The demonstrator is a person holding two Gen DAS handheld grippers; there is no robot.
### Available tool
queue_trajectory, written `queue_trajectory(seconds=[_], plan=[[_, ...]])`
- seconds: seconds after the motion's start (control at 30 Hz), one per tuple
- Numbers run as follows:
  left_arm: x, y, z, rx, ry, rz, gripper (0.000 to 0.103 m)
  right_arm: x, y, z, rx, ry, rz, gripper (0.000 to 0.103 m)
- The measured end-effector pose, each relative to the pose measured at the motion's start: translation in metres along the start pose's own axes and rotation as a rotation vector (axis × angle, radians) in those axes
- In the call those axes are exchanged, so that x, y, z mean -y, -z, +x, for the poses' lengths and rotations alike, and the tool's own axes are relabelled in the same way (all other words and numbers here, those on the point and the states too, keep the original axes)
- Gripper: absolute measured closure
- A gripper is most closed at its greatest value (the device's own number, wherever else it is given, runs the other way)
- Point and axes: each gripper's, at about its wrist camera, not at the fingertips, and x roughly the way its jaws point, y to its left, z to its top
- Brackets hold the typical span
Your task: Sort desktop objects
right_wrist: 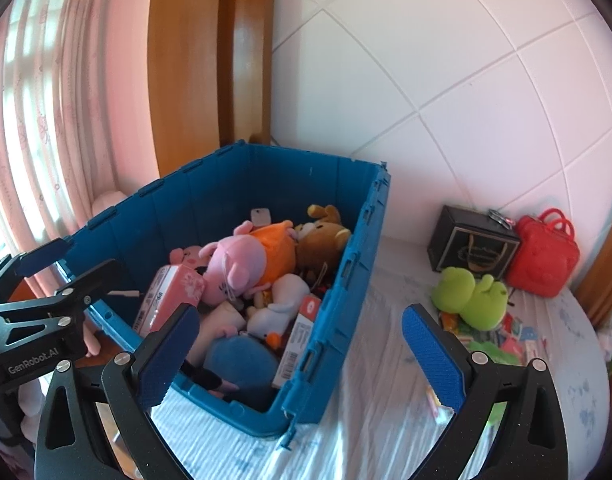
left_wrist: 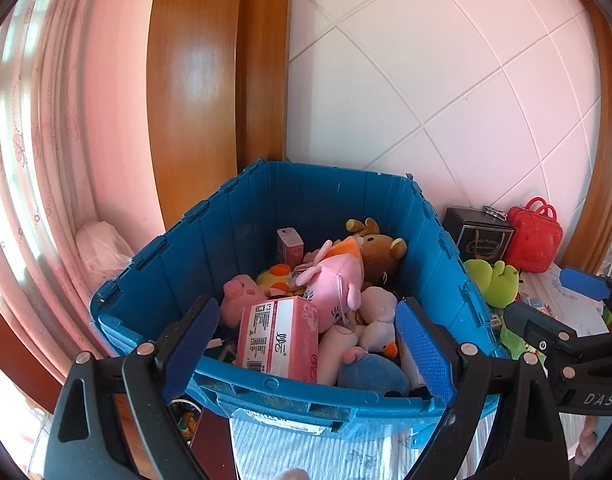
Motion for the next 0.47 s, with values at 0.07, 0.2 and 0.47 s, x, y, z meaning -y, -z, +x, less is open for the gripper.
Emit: queue_trajectory(seconds=[0.07,0.2,0.47], plan=[[0.002,0.001,-0.006,0.012,-0.011,0.005,0.011,0.002,0.002,-0.004,0.004,0.007,0.008,0.000],[0.004,0.001,-0.012,0.020,-0.002,0.002,0.011,0.006,0.003,-0.011,0.014,0.012,0.022,0.000],[0.004,0.000,-0.014,0.029,-0.008,0.003,0.011,0.007,0.002,-0.013,0.018,0.018,0.028,0.000]])
